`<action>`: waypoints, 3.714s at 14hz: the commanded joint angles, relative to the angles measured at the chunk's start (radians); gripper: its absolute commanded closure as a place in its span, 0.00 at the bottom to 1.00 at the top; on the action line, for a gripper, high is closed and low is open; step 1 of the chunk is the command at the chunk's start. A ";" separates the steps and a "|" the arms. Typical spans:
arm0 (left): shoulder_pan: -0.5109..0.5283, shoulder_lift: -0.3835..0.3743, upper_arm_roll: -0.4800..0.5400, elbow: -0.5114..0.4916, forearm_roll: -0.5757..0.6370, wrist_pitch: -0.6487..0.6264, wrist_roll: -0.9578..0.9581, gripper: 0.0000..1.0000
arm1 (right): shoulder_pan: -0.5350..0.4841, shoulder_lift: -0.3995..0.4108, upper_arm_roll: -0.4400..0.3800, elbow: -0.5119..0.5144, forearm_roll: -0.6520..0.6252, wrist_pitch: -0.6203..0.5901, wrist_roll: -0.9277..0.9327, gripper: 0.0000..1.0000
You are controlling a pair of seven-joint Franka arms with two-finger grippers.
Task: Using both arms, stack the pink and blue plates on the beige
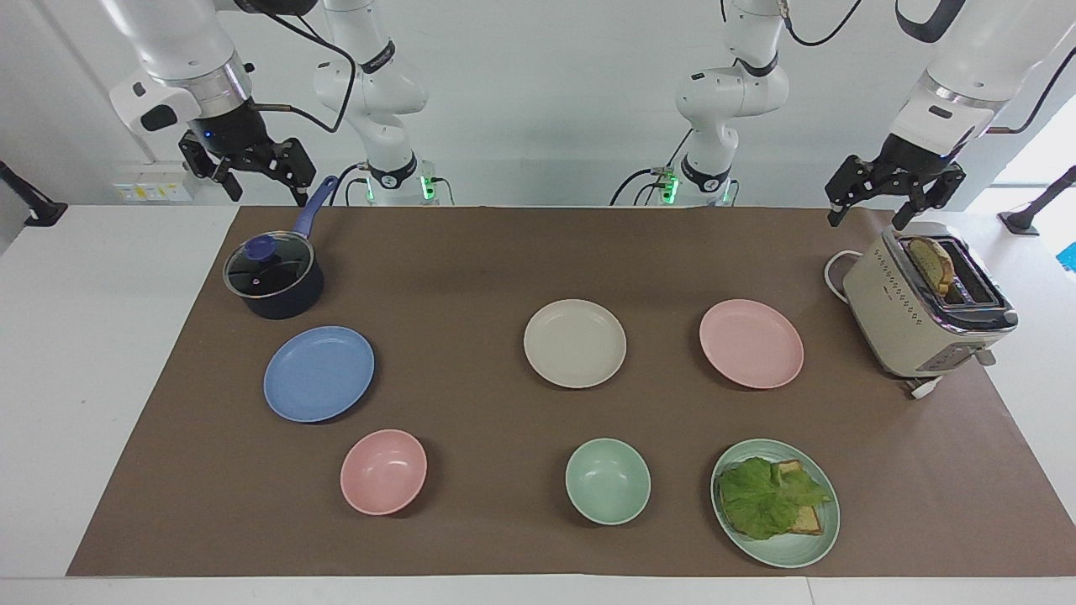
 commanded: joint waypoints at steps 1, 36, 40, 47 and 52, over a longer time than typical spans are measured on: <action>-0.014 -0.028 0.011 -0.030 0.005 -0.001 -0.010 0.00 | -0.013 -0.020 0.007 -0.023 -0.002 0.007 0.007 0.00; 0.038 0.018 0.015 -0.363 0.005 0.381 0.006 0.00 | -0.013 -0.020 0.006 -0.023 -0.002 0.005 0.006 0.00; 0.055 0.107 0.015 -0.387 0.005 0.443 0.003 0.00 | -0.013 -0.020 0.006 -0.023 -0.002 0.005 0.006 0.00; 0.055 0.159 0.014 -0.623 0.005 0.745 0.000 0.00 | -0.013 -0.023 0.004 -0.026 -0.002 0.002 0.007 0.00; 0.042 0.185 0.014 -0.656 0.005 0.808 -0.008 0.00 | -0.015 -0.022 0.004 -0.026 -0.002 0.005 0.006 0.00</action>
